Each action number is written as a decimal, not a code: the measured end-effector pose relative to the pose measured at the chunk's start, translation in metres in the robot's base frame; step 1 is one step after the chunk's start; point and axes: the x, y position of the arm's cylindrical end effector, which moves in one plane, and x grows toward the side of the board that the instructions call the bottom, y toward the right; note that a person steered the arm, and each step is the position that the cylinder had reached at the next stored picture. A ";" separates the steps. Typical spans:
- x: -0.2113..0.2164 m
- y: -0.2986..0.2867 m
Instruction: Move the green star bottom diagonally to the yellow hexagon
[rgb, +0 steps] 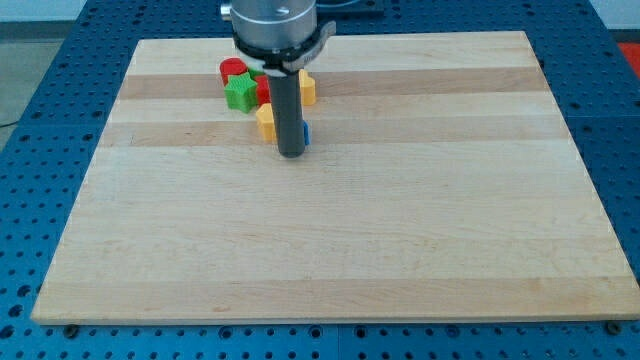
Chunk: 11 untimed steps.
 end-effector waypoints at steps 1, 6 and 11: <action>-0.027 0.002; -0.001 -0.014; -0.002 -0.035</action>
